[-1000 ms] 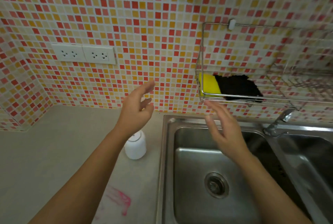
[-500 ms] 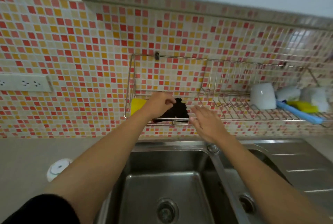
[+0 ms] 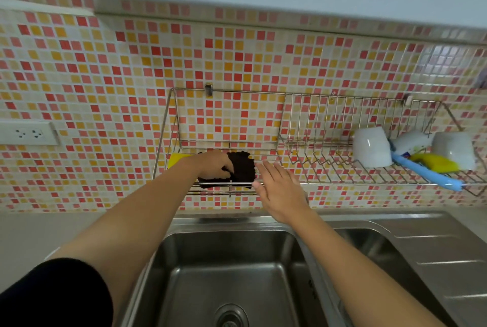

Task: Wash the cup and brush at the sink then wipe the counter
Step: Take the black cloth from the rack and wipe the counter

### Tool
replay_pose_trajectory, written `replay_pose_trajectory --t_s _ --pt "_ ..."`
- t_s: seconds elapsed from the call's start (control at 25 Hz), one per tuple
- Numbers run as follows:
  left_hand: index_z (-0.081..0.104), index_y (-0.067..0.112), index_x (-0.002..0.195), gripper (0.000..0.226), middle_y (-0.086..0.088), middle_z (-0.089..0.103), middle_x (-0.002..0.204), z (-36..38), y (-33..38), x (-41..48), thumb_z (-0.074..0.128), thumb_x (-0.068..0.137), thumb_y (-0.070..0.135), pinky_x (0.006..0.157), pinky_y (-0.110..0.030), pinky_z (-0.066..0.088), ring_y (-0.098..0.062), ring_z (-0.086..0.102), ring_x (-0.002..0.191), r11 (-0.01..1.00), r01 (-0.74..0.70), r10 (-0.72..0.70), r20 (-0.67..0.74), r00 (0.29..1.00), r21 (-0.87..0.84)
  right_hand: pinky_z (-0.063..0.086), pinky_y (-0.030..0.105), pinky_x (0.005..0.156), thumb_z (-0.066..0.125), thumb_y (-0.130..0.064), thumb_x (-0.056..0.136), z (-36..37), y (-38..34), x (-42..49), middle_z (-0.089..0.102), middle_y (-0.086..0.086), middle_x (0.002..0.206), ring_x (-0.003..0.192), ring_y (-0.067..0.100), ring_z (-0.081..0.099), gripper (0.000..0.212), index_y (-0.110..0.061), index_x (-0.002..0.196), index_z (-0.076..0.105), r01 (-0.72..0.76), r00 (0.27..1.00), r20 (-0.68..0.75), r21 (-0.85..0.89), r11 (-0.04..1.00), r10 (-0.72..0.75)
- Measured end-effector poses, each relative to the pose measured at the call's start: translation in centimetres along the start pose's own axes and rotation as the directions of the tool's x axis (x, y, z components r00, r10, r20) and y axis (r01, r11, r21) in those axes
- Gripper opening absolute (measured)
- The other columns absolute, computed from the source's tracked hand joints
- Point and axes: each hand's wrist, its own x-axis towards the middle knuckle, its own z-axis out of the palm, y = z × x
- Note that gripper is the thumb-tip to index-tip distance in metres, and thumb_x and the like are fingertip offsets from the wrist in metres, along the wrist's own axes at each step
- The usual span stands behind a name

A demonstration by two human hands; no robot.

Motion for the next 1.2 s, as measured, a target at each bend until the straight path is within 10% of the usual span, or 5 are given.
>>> replay_pose_trajectory --t_s 0.4,0.64,0.84,1.0,1.2 --pt "0.025 0.021 0.136 0.039 -0.011 0.052 0.073 -1.6 -0.5 -1.0 0.034 0.099 0.011 0.053 -0.031 0.035 -0.023 0.050 0.062 0.912 0.127 -0.281 -0.372 0.885 -0.389 0.006 0.037 0.117 0.010 -0.048 0.097 -0.3 -0.2 -0.2 0.017 -0.001 0.156 0.145 0.019 0.010 0.058 -0.021 0.148 0.016 -0.008 1.000 -0.001 0.011 1.000 0.008" --pt "0.027 0.033 0.133 0.066 0.006 0.054 0.129 -1.1 0.7 -2.3 0.051 0.083 -0.003 0.084 -0.035 0.044 -0.015 0.048 0.111 0.975 -0.048 0.061 0.054 0.997 -0.219 0.010 0.037 0.115 0.010 -0.050 0.096 -0.3 -0.4 -0.1 0.023 0.000 0.154 0.143 0.019 0.016 0.060 -0.020 0.146 0.021 -0.018 1.000 -0.020 0.012 1.000 0.019" --pt "0.041 0.026 0.086 0.026 -0.004 0.050 0.095 -1.6 -1.4 -2.9 0.063 0.085 0.012 0.074 -0.038 0.041 -0.024 0.046 0.084 0.989 -0.123 0.119 -0.052 0.991 -0.078 0.012 0.037 0.115 0.005 -0.051 0.089 -0.2 -0.4 -0.1 0.026 -0.001 0.153 0.142 0.019 0.018 0.067 -0.020 0.146 0.022 -0.020 0.999 -0.037 0.006 1.000 0.020" --pt "0.051 0.015 0.106 0.042 -0.001 0.048 0.104 -1.8 -1.4 -3.1 0.071 0.079 0.039 0.078 -0.031 0.040 -0.020 0.044 0.089 0.997 0.027 -0.041 0.181 0.983 0.079 0.011 0.038 0.115 0.001 -0.053 0.087 -0.2 -0.4 -0.1 0.025 -0.002 0.154 0.142 0.019 0.018 0.070 -0.021 0.146 0.022 -0.022 0.999 -0.034 0.008 1.000 0.023" --pt "0.049 0.017 0.124 0.040 -0.006 0.049 0.123 -2.1 -1.3 -2.4 0.060 0.086 0.015 0.079 -0.030 0.040 -0.018 0.044 0.095 0.977 0.060 -0.108 0.235 0.966 0.206 0.009 0.038 0.116 0.004 -0.053 0.091 -0.6 -0.5 -0.2 0.025 -0.002 0.154 0.143 0.017 0.017 0.066 -0.021 0.146 0.022 -0.015 1.000 -0.018 0.011 1.000 0.015"
